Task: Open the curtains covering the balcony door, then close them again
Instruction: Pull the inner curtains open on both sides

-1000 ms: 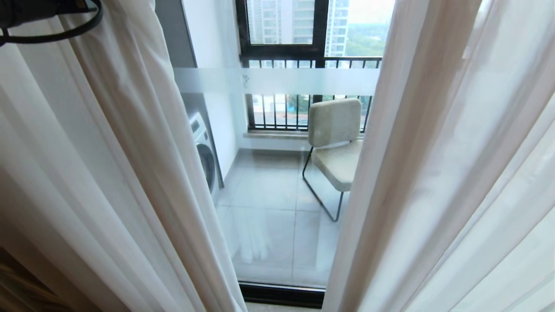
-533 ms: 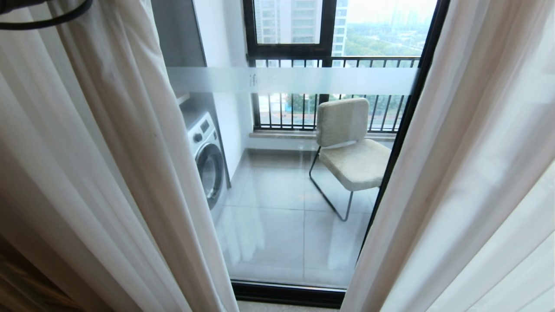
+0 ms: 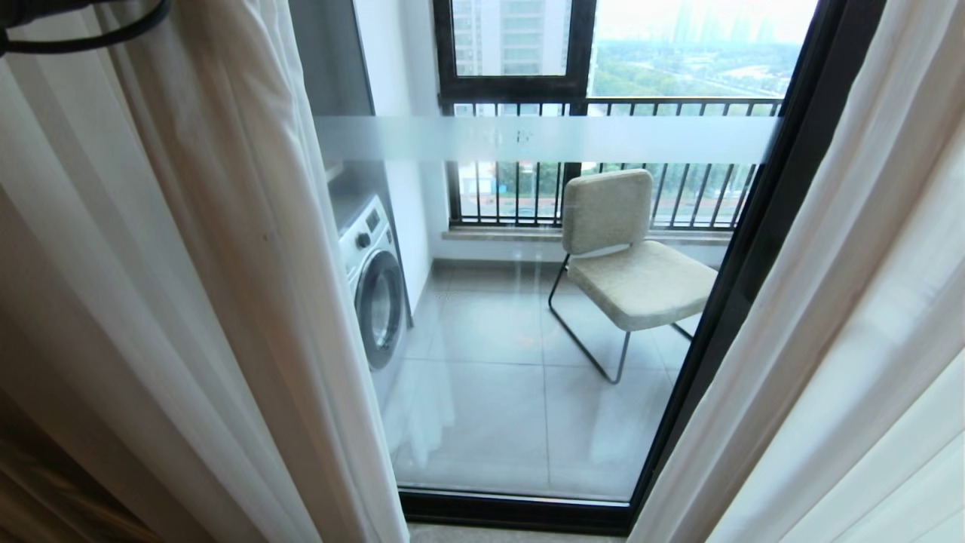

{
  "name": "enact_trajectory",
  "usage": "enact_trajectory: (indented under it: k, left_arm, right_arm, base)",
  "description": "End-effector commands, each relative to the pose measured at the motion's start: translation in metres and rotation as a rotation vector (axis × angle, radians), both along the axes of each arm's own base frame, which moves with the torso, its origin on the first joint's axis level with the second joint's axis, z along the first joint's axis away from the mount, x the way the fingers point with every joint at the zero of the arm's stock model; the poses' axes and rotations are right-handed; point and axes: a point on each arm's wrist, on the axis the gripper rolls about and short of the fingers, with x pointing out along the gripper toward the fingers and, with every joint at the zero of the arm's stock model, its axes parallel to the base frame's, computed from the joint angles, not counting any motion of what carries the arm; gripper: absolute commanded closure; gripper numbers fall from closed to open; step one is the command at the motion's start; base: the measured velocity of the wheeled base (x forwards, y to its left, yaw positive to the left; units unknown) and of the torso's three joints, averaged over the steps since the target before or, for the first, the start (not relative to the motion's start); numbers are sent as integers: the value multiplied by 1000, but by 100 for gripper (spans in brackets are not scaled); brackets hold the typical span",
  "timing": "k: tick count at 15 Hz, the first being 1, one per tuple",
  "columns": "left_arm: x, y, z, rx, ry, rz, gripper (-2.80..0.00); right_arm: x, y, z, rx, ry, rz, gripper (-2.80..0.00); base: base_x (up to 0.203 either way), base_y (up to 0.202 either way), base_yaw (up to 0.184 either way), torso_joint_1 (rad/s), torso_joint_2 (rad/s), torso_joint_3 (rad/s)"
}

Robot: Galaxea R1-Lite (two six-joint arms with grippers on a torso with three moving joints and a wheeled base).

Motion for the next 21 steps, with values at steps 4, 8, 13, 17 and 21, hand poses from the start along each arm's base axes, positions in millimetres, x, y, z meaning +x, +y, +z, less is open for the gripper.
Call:
enact_trajectory:
  k: [4,8,13,17,21]
  left_arm:
    - [1,0,0,-1,1,0,0]
    - [0,0,0,-1,0,0,0]
    - [-2,0,1,-1,-2,1,0]
    - [-3,0,1,-1,-2,1,0]
    - [-6,0,2,-1,-7,8,0]
  right_arm:
    - [0,0,0,-1,0,0,0]
    - [0,0,0,0,0,1,0]
    - [0,0,0,-1,-1,1,0]
    - [0,0,0,0,-1,1,0]
    - [0,0,0,-1,-1,1,0]
  base:
    - [0,171,-5,2,3,2]
    - [0,170,-7,2,3,1]
    - [0,171,-6,2,1,2]
    - [0,172,-6,0,3,2]
    - [0,168,-2,4,0,2]
